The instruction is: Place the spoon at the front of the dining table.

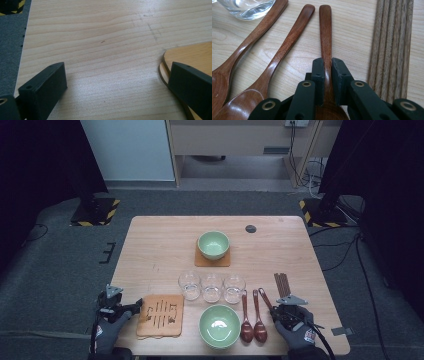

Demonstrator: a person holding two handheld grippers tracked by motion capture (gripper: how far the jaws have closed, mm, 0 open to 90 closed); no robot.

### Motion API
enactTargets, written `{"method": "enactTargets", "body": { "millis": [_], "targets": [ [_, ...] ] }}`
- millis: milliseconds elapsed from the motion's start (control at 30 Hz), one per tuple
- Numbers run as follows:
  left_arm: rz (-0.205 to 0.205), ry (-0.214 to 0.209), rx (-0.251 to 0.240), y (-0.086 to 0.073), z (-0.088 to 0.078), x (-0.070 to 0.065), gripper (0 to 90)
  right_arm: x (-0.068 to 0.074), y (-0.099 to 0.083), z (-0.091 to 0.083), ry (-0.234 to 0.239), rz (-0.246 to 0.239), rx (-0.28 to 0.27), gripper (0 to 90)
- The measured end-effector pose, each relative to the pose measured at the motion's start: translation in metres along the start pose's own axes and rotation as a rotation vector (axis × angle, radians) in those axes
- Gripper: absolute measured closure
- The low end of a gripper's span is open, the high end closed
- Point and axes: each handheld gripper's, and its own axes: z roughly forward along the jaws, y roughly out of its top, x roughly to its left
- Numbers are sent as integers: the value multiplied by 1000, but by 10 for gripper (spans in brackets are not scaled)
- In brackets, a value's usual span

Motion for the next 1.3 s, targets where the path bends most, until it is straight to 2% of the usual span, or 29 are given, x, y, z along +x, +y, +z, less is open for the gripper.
{"method": "enactTargets", "body": {
  "millis": [200,433,833,1133,1300],
  "targets": [
    [0,0,0,0,0,0,9,0,0,0,-8,25,-1,816],
    [0,0,0,0,0,0,9,-2,1,0,3,46,-11,818],
    [3,13,-6,-1,-2,1,55,-10,5,-4,76,50,-67,818],
    [-68,27,-35,-4,-8,10,128,-15,6,-9,101,54,-113,818],
    [-96,17,-92,-3,-16,11,147,-18,7,-11,110,40,-149,818]
  ]
}}
